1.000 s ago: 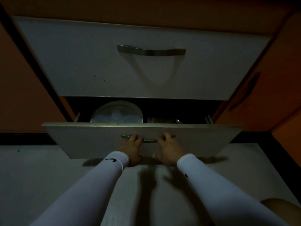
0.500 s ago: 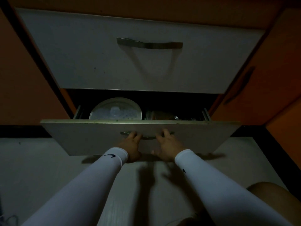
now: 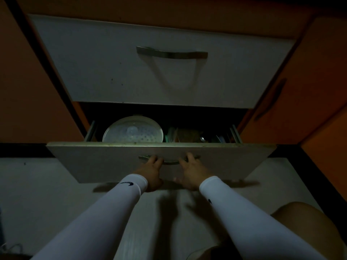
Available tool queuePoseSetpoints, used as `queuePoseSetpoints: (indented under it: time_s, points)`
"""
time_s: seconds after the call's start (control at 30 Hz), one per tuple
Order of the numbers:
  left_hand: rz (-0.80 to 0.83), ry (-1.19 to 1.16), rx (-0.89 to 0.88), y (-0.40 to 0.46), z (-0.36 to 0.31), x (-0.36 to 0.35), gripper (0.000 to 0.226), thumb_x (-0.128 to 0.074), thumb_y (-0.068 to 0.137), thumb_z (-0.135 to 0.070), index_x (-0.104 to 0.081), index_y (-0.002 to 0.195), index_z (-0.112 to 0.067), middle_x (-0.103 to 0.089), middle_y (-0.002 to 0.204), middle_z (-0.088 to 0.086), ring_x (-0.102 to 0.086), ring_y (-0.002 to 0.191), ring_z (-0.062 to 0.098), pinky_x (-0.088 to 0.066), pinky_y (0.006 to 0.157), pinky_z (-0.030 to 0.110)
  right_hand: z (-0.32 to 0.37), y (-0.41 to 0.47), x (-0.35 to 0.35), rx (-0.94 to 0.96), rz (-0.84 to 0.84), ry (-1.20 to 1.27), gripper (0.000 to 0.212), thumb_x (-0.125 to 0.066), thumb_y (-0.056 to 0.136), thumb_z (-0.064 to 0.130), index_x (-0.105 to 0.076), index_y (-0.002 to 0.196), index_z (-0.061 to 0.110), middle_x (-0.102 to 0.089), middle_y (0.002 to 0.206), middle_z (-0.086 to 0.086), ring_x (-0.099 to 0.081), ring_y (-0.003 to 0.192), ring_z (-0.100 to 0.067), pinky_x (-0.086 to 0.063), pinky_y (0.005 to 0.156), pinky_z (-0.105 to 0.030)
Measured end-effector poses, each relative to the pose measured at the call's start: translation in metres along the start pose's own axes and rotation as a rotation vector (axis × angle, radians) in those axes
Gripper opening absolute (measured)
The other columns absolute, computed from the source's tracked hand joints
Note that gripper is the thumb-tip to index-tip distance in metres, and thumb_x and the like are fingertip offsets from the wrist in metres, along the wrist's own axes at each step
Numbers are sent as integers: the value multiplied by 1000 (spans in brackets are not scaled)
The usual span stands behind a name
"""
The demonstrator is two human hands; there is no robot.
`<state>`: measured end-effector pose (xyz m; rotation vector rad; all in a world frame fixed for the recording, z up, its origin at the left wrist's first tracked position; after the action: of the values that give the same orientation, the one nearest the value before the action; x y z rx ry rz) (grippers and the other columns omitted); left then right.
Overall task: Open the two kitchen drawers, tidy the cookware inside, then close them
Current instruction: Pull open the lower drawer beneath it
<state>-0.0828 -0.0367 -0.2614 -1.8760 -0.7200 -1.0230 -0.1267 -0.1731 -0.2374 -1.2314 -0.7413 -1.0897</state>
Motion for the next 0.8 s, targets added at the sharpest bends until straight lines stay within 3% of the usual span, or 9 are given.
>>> queuePoseSetpoints:
  time_s: [0.8]
  points:
    - [2, -5, -13, -33, -9, -17, 80, -61, 79, -36, -20, 146, -23, -14, 155, 6, -40, 131, 35, -37, 108, 43, 4, -37, -13, 1, 27, -59, 76, -60, 83, 51, -28, 145, 19, -17, 148, -11, -33, 131, -37, -37, 107, -48]
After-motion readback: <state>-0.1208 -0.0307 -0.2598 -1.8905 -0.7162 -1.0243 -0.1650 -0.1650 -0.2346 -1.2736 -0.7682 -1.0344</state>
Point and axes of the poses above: each hand's wrist, its own y-axis towards the middle knuckle, its own x-axis out of the back of the hand, z = x × y, the point moved 7 cm from there along y, towards the middle knuckle
